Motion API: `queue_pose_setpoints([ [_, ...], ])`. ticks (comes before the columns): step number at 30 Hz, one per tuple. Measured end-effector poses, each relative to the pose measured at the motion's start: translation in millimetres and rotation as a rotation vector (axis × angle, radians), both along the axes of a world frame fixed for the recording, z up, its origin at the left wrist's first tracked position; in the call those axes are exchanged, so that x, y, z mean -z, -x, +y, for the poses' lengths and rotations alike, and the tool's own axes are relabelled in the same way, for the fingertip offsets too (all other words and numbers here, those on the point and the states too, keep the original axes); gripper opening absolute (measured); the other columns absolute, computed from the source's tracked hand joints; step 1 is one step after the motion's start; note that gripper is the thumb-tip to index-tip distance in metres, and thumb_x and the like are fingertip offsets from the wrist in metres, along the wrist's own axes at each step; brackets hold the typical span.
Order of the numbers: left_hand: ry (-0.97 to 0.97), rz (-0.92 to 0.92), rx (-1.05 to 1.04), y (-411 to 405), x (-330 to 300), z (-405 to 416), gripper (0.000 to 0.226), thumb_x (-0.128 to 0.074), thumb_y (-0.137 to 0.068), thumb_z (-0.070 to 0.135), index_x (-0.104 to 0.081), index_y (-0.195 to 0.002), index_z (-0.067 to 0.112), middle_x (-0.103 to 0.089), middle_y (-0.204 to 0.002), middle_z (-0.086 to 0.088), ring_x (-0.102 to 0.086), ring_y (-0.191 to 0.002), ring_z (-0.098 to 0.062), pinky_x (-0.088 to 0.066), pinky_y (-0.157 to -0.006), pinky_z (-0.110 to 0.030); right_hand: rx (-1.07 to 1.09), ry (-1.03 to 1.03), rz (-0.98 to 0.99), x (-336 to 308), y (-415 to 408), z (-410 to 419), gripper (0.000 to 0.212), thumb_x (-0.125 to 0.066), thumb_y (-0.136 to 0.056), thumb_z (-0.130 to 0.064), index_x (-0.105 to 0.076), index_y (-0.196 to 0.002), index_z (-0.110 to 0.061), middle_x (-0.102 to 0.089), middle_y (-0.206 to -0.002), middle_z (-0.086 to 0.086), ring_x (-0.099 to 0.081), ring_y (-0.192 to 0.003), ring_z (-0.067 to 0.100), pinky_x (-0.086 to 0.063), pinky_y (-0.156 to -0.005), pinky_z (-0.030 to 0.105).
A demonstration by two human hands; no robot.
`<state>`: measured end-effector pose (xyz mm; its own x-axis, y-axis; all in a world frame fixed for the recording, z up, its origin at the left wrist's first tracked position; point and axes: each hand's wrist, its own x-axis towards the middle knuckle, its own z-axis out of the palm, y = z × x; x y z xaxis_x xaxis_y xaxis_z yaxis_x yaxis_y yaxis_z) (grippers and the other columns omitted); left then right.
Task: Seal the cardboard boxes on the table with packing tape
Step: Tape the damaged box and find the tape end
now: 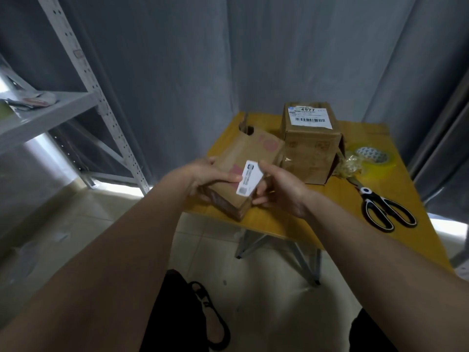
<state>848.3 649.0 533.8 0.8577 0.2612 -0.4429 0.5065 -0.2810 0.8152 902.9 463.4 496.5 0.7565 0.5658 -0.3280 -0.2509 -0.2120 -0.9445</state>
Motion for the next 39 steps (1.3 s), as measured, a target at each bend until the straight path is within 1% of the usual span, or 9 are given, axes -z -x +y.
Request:
queue_pose_setpoints([
  [6,-0.482,0.08,0.234,-17.5,-24.6,-7.4,0.108,-0.089,-0.061,0.039,-0.029,-0.149,0.027,-0.046,-0.143,-0.004,-0.049,-0.124,-0.027,-0.045,-0.097,-0.038,-0.052,0.114,0.072,-2.6,2.7,0.0,0.034,-0.043,-0.098,-0.036,-0.062,-0.082,-0.012,-0.065,-0.072,0.002,-0.065,-0.08,0.022,-0.048,-0.083,0.036],
  [10,-0.741,0.154,0.362,-28.2,-29.4,-33.4,0.139,-0.093,-0.035,0.053,-0.016,-0.147,0.023,-0.042,-0.141,-0.006,-0.047,-0.125,-0.031,-0.047,-0.095,-0.043,-0.062,0.187,-0.05,-13.8,4.5,-1.8,0.019,-0.048,-0.095,-0.013,-0.063,-0.106,-0.013,-0.069,-0.106,0.011,-0.065,-0.099,0.025,-0.052,-0.093,0.044],
  [14,-0.951,0.07,0.265,-27.7,-4.1,-45.0,0.128,-0.091,-0.042,0.053,-0.018,-0.142,0.024,-0.037,-0.134,-0.009,-0.044,-0.124,-0.036,-0.044,-0.086,-0.04,-0.083,0.191,-0.095,-21.8,4.4,-12.0,0.029,-0.052,-0.087,-0.001,-0.069,-0.108,-0.012,-0.069,-0.112,0.005,-0.063,-0.104,0.019,-0.056,-0.088,0.039],
  [17,-1.083,-0.023,0.343,-23.8,-2.3,-32.2,0.136,-0.09,-0.045,0.05,-0.006,-0.149,0.026,-0.036,-0.136,-0.006,-0.04,-0.125,-0.032,-0.039,-0.093,-0.042,0.232,0.108,-0.112,-25.2,-6.5,-20.4,0.022,-0.047,-0.092,-0.002,-0.068,-0.087,-0.006,-0.07,-0.086,0.01,-0.066,-0.072,0.021,-0.057,-0.059,0.024],
  [22,-1.362,-0.344,0.555,-10.2,-11.3,-15.3,0.12,-0.083,-0.063,0.037,-0.002,-0.15,0.032,-0.028,-0.146,-0.003,-0.026,-0.131,-0.029,-0.019,-0.114,-0.057,0.762,0.035,-0.231,-26.0,-36.8,-22.0,0.036,-0.046,-0.094,-0.044,-0.056,-0.106,-0.011,-0.058,-0.098,0.002,-0.055,-0.092,0.022,-0.044,-0.081,0.036],
  [26,-1.445,-0.554,0.623,-1.7,-12.2,-3.7,0.098,-0.075,-0.077,0.019,-0.012,-0.151,0.031,-0.027,-0.15,-0.004,-0.02,-0.137,-0.028,-0.018,-0.116,-0.044,0.544,0.02,-0.166,-30.7,-43.1,-21.7,0.067,-0.049,-0.087,-0.065,-0.054,-0.129,-0.013,-0.058,-0.119,0.0,-0.051,-0.106,0.02,-0.038,-0.092,0.038],
  [32,-1.4,-0.666,0.605,6.9,-8.3,2.6,0.1,-0.077,-0.072,0.006,-0.019,-0.151,0.029,-0.031,-0.147,-0.005,-0.02,-0.136,-0.028,-0.03,-0.111,-0.042,0.141,-0.047,0.021,-22.0,-28.0,-42.0,0.079,-0.069,-0.067,-0.068,-0.056,-0.128,-0.019,-0.061,-0.125,0.012,-0.052,-0.123,0.036,-0.038,-0.106,0.056],
  [36,-1.396,-0.754,0.595,15.0,-4.8,7.0,0.097,-0.08,-0.071,0.008,-0.023,-0.148,0.027,-0.036,-0.142,-0.008,-0.025,-0.131,-0.028,-0.039,-0.105,-0.044,0.042,-0.119,0.11,-7.8,-27.9,-47.8,0.111,-0.08,-0.057,-0.05,-0.02,-0.15,-0.04,-0.039,-0.149,0.009,-0.036,-0.137,0.032,-0.025,-0.111,0.063],
  [39,-1.404,-0.806,0.543,23.0,0.2,7.5,0.094,-0.081,-0.071,0.01,-0.027,-0.146,0.024,-0.04,-0.139,-0.011,-0.029,-0.128,-0.03,-0.039,-0.103,-0.044,0.002,-0.213,0.102,-8.2,-26.1,-44.3,0.12,-0.085,-0.058,-0.036,-0.009,-0.152,-0.043,-0.036,-0.15,0.006,-0.043,-0.13,0.027,-0.037,-0.106,0.055],
])
